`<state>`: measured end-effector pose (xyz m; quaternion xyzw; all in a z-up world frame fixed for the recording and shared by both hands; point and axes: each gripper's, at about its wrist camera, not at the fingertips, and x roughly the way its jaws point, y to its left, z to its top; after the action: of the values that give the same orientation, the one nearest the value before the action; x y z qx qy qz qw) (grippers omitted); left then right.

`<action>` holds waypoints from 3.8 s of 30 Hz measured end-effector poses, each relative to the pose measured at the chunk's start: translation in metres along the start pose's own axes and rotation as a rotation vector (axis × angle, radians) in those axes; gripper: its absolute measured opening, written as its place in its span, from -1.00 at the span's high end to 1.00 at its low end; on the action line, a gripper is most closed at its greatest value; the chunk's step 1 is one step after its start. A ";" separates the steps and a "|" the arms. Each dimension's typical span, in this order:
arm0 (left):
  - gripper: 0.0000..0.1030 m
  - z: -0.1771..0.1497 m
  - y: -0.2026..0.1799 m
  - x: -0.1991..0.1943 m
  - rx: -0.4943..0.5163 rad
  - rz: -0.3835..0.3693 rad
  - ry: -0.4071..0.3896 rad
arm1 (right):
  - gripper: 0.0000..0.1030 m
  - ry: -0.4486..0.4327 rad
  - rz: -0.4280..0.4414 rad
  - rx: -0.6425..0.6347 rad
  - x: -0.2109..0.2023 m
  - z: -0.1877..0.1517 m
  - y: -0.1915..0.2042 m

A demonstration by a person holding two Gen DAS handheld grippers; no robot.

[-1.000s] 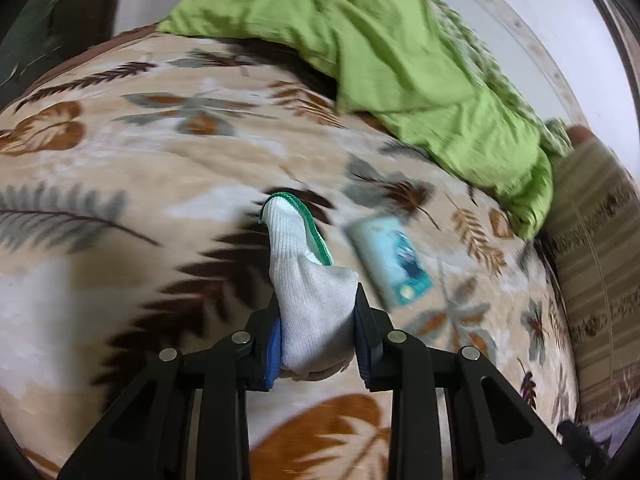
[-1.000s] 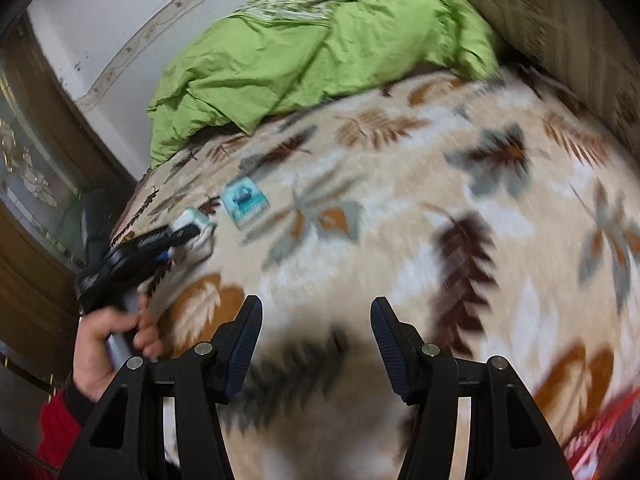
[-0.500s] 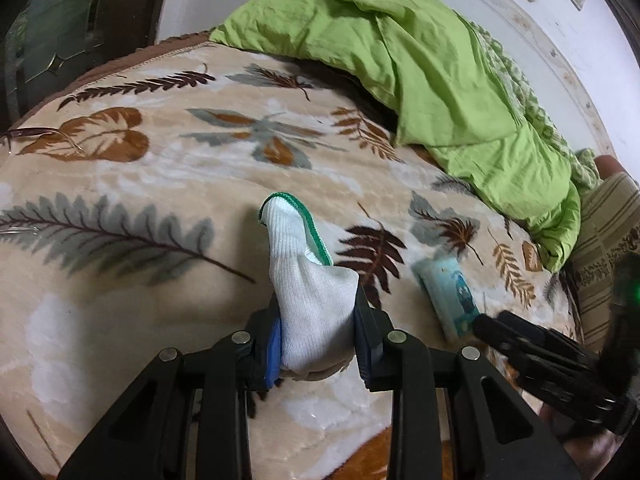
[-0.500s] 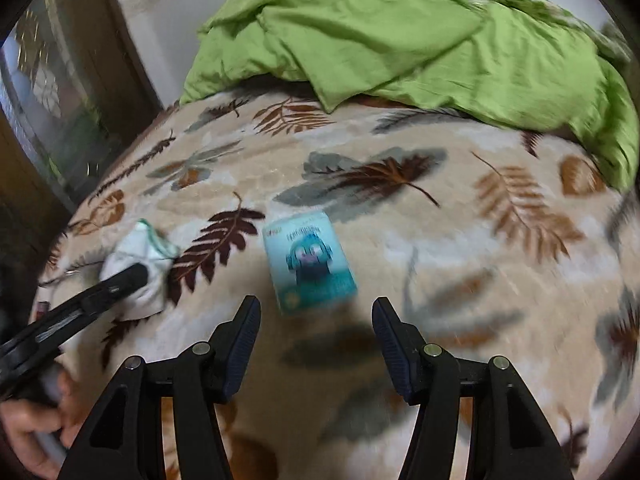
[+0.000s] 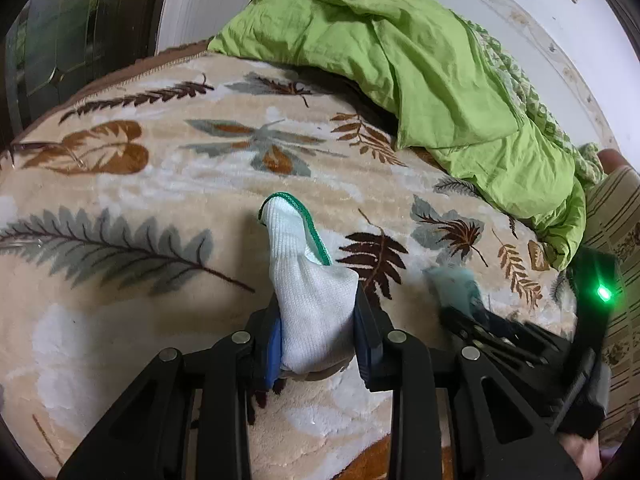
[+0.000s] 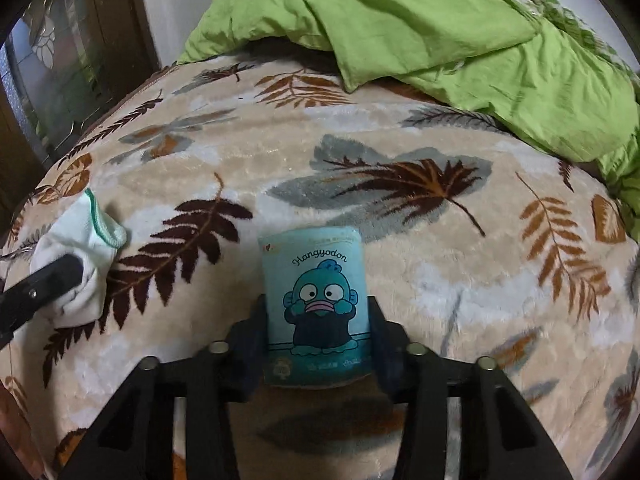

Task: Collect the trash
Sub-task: 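Grasp the teal Hangyodon packet with the right tool while the left tool holds the cloth, then lift the cloth and teal packet and carry them toward the red basket, then open both tools over the red basket to drop the cloth and packet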

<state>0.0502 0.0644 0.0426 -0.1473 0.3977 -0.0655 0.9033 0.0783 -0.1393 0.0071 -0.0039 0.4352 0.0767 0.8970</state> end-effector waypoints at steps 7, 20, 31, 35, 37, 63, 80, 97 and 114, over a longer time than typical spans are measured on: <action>0.45 -0.003 -0.015 -0.011 0.084 0.050 -0.069 | 0.28 -0.124 -0.030 0.160 -0.061 -0.037 -0.002; 0.45 -0.008 -0.029 -0.016 0.147 0.072 -0.097 | 0.27 -0.213 -0.043 0.211 -0.083 -0.055 -0.004; 0.45 -0.011 -0.036 -0.015 0.167 0.065 -0.094 | 0.27 -0.228 -0.029 0.220 -0.085 -0.056 -0.007; 0.45 -0.013 -0.039 -0.017 0.169 0.059 -0.092 | 0.27 -0.242 -0.026 0.217 -0.087 -0.056 -0.005; 0.45 -0.013 -0.041 -0.020 0.172 0.052 -0.098 | 0.27 -0.247 -0.024 0.216 -0.089 -0.056 -0.004; 0.45 -0.083 -0.080 -0.106 0.288 -0.104 -0.087 | 0.27 -0.357 -0.015 0.311 -0.203 -0.141 -0.002; 0.45 -0.148 -0.094 -0.189 0.349 -0.182 -0.082 | 0.26 -0.407 -0.009 0.329 -0.289 -0.208 -0.010; 0.45 -0.193 -0.173 -0.240 0.526 -0.392 -0.037 | 0.26 -0.442 -0.075 0.416 -0.366 -0.285 -0.039; 0.44 -0.251 -0.267 -0.233 0.717 -0.656 0.160 | 0.25 -0.378 -0.254 0.658 -0.401 -0.358 -0.116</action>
<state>-0.2925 -0.1879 0.1300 0.0607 0.3510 -0.4904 0.7954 -0.4295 -0.3340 0.0912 0.2441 0.2599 -0.1790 0.9170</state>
